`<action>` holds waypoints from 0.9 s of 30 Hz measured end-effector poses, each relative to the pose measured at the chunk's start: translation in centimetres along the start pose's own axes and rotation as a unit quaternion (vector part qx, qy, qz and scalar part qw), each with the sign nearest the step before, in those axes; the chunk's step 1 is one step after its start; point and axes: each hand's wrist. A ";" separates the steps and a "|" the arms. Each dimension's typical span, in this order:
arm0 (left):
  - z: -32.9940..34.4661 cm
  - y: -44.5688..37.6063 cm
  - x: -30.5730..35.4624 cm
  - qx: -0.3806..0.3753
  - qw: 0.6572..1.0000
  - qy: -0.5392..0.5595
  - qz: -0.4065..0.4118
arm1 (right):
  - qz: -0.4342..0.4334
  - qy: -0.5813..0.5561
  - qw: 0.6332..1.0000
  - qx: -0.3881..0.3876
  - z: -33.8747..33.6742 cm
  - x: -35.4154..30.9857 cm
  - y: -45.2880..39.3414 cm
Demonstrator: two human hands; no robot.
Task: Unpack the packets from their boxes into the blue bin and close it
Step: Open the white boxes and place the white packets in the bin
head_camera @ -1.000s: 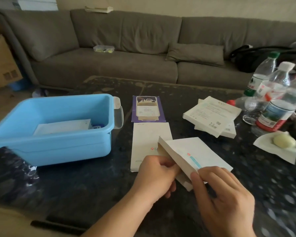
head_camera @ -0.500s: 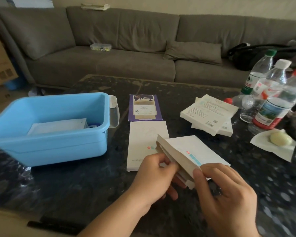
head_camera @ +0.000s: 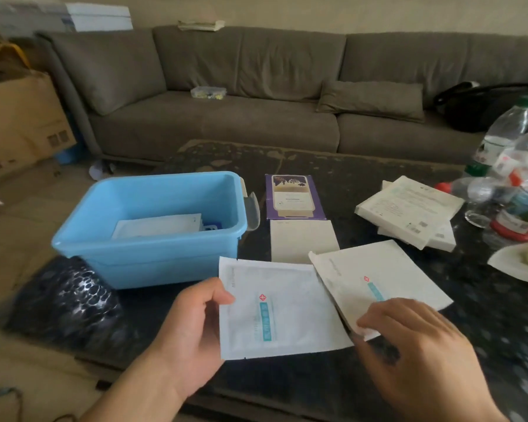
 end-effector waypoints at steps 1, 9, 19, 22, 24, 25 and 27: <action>-0.3 0.4 0.4 -0.001 1.000 0.005 0.005 | 0.003 -0.032 0.999 0.001 -0.6 -0.4 -0.2; -0.1 2.9 4.6 -0.032 0.998 0.026 0.048 | 0.337 -0.564 0.731 -0.184 -4.4 -7.6 -9.5; -6.2 4.0 11.9 0.294 0.884 -0.052 0.360 | 0.271 -0.523 0.789 -0.175 -0.3 -12.9 -21.9; -8.1 4.4 13.1 0.305 0.870 0.037 0.385 | 0.274 -0.492 0.792 -0.238 2.4 -15.3 -24.5; -8.9 4.6 13.6 0.294 0.872 0.089 0.380 | 0.282 -0.468 0.790 -0.280 4.6 -16.5 -25.4; -9.1 4.7 13.8 0.287 0.874 0.109 0.377 | 0.280 -0.450 0.794 -0.297 5.6 -17.0 -25.6; -9.4 4.9 13.9 0.281 0.874 0.132 0.372 | 0.268 -0.411 0.807 -0.327 7.2 -17.7 -25.8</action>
Point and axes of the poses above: each hand's wrist, its own y-axis away from the middle knuckle, its own z-axis out of the palm, x = y × z, and after that the axes turned 4 degrees about -z, right-handed
